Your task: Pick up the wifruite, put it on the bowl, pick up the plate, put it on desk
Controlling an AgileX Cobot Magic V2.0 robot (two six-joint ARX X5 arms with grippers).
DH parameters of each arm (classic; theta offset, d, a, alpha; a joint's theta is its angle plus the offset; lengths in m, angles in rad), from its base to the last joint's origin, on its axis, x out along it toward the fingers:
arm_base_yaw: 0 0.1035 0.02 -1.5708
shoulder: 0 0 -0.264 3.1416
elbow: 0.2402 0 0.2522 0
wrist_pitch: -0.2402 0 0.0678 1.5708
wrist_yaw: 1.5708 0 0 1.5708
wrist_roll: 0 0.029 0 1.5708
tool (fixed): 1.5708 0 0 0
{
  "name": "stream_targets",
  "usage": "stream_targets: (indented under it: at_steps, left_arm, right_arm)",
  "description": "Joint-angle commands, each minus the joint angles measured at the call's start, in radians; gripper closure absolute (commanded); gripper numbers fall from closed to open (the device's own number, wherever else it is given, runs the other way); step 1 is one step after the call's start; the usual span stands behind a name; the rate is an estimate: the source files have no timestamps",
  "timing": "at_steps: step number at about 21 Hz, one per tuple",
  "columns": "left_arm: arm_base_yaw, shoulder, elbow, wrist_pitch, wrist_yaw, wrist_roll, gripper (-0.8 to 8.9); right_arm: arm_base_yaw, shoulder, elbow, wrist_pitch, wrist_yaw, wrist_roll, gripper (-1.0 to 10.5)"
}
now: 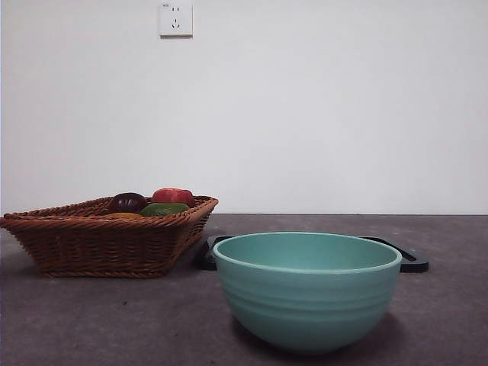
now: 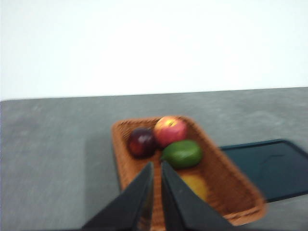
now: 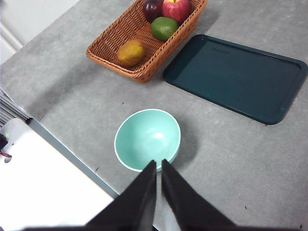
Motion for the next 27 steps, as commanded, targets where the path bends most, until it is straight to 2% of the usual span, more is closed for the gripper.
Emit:
stream_targets:
  at_steps: [1, 6, 13, 16, 23, 27]
  left_arm:
    - [0.002, -0.045, -0.143, 0.100, -0.052, -0.053, 7.89]
    - [0.002, -0.092, -0.276, 0.106, -0.177, -0.123, 7.89]
    - [0.002, -0.143, -0.345, 0.107, -0.290, -0.123, 7.89]
    - [0.002, -0.143, -0.358, 0.104, -0.304, -0.109, 7.89]
    - [-0.001, -0.143, -0.358, 0.105, -0.304, -0.018, 7.89]
    - [-0.001, -0.143, -0.358, 0.106, -0.304, -0.014, 7.89]
  right_arm:
    - [0.008, 0.002, 0.008, 0.011, 0.000, 0.008, 9.4]
    - [0.008, 0.002, 0.008, 0.011, 0.000, 0.008, 9.4]
    - [0.008, 0.002, 0.008, 0.011, 0.000, 0.008, 9.4]
    - [0.008, 0.002, 0.008, 0.011, 0.000, 0.008, 9.4]
    - [0.008, 0.002, 0.008, 0.011, 0.000, 0.008, 9.4]
    - [0.008, 0.002, 0.008, 0.011, 0.000, 0.008, 9.4]
